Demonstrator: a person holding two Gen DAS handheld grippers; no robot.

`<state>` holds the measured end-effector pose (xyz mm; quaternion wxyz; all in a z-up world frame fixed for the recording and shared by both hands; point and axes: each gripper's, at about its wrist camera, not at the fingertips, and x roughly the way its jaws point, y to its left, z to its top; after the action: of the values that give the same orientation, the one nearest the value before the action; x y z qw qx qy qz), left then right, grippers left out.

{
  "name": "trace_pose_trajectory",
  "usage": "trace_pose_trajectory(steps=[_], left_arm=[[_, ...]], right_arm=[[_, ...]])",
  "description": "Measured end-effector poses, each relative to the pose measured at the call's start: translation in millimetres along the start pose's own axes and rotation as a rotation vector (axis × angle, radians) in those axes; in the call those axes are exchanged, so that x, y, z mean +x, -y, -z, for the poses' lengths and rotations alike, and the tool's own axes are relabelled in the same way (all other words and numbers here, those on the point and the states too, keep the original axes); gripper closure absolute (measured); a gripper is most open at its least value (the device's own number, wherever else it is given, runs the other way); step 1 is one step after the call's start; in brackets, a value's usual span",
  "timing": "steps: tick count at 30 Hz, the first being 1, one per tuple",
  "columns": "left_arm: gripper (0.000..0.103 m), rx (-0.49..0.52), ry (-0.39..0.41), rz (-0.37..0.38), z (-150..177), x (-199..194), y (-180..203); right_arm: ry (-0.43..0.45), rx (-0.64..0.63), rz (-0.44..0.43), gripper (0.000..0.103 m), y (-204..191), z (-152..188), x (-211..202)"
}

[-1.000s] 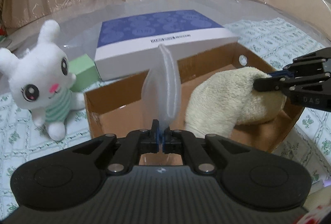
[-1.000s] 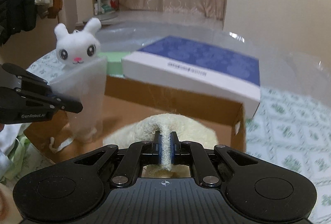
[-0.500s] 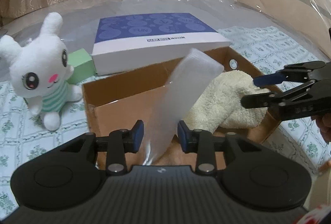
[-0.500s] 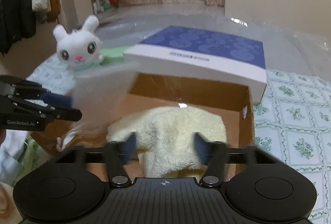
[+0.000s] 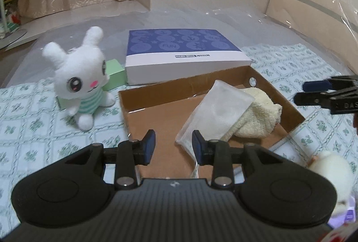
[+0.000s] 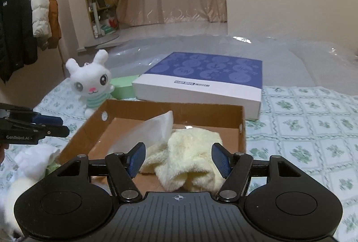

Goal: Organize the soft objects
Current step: 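Withdraw both grippers from the box back over the table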

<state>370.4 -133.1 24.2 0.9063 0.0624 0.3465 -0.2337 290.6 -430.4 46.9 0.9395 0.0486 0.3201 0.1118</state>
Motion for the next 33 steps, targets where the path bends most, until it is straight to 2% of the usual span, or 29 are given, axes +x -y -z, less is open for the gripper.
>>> trace_pose_trajectory(steps=[6, 10, 14, 19, 24, 26, 33], left_arm=[[0.069, -0.049, 0.004, -0.045, 17.9, -49.2, -1.3], [0.057, -0.067, 0.007, -0.070, 36.9, -88.2, 0.1], [0.042, -0.079, 0.022, -0.102, 62.5, -128.3, 5.4], [0.035, -0.096, 0.025, -0.127, 96.6, -168.6, 16.2], [0.023, -0.132, 0.040, -0.131, 129.5, -203.2, 29.7], [0.016, -0.148, 0.048, -0.130, 144.3, -215.5, 36.5], [0.009, -0.215, 0.071, -0.138, 192.9, -247.2, 52.7]], right_arm=[[0.023, 0.019, 0.064, 0.038, -13.4, 18.0, -61.7], [0.047, 0.009, 0.110, 0.038, -28.7, 38.8, -110.3], [0.065, 0.011, 0.102, 0.038, -50.2, 63.0, -148.8], [0.080, 0.026, 0.081, 0.038, -79.0, 95.1, -185.3], [0.071, 0.085, 0.077, 0.038, -96.9, 125.5, -207.8], [0.059, 0.110, 0.067, 0.038, -104.0, 138.2, -212.4], [0.013, 0.122, 0.019, 0.038, -136.5, 179.3, -216.0]])
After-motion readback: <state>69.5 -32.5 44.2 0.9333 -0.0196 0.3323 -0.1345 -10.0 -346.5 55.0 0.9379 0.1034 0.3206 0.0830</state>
